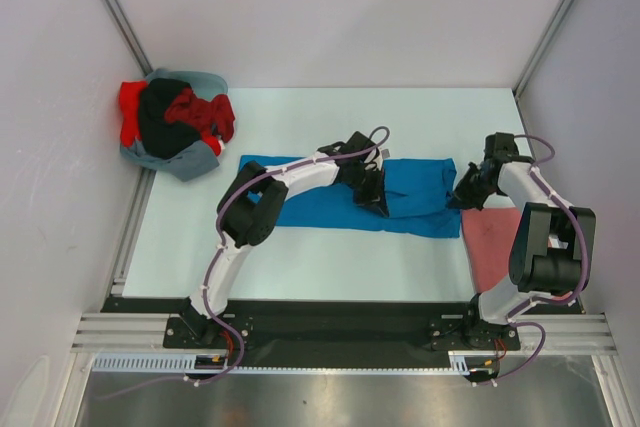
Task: Fold and stack the t-shirts
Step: Fold the tshirt
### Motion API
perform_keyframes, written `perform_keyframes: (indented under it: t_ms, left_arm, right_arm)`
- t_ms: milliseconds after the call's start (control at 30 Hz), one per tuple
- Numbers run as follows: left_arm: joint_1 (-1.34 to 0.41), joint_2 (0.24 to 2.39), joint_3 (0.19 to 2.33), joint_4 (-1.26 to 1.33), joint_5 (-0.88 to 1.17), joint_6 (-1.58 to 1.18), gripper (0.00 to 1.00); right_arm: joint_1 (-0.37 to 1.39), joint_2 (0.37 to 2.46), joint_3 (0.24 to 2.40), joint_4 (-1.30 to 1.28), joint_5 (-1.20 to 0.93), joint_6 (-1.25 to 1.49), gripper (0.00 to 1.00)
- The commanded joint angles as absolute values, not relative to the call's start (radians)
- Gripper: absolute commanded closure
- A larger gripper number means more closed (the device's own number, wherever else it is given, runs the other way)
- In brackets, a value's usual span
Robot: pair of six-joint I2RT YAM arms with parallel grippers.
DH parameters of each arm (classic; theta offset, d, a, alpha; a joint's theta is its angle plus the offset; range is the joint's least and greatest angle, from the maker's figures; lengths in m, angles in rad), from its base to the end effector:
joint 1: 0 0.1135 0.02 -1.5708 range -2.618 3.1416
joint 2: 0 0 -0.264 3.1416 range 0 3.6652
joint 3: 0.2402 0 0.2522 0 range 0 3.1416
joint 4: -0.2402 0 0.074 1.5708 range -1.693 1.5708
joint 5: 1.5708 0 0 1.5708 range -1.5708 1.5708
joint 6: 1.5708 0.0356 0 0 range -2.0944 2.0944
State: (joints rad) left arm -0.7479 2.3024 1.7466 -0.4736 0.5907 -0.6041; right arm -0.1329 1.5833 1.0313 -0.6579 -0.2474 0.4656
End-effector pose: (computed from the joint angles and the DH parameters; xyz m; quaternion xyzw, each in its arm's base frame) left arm 0.3454 -0.3474 0.1429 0.1439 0.9139 -0.3789 0.0241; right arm 0.3002 -0.0313 0.1986 0.2666 0.9394 0.1492 0.1555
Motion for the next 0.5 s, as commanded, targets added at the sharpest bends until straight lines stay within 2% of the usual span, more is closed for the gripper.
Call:
perform_keyframes:
  t_ms: [0,100,133,233,333,367,467]
  left_arm:
    - [-0.750,2.250,1.735,-0.457,0.621,-0.603,0.87]
    - [-0.747,2.235,1.726,-0.462,0.603,-0.575,0.76]
    - [-0.744,2.226,1.714,-0.462,0.595,-0.560,0.68]
    - [-0.727,2.207,1.712,-0.462,0.577,-0.534,0.63]
    - [-0.707,2.201,1.717,-0.459,0.578,-0.532,0.66]
    - [-0.703,2.200,1.717,-0.459,0.575,-0.534,0.73]
    - [-0.699,2.204,1.720,-0.457,0.572,-0.535,0.78]
  right_arm:
    - [-0.144,1.549,1.034,-0.681,-0.201,0.430,1.00]
    - [-0.144,1.549,1.020,-0.676,-0.204,0.426,1.00]
    - [-0.144,1.551,1.019,-0.672,-0.212,0.426,1.00]
    - [-0.144,1.552,1.019,-0.663,-0.229,0.430,1.00]
    - [-0.144,1.548,1.025,-0.666,-0.227,0.426,1.00]
    - [-0.144,1.545,1.026,-0.667,-0.226,0.425,1.00]
    - [-0.144,1.534,1.023,-0.673,-0.219,0.419,1.00]
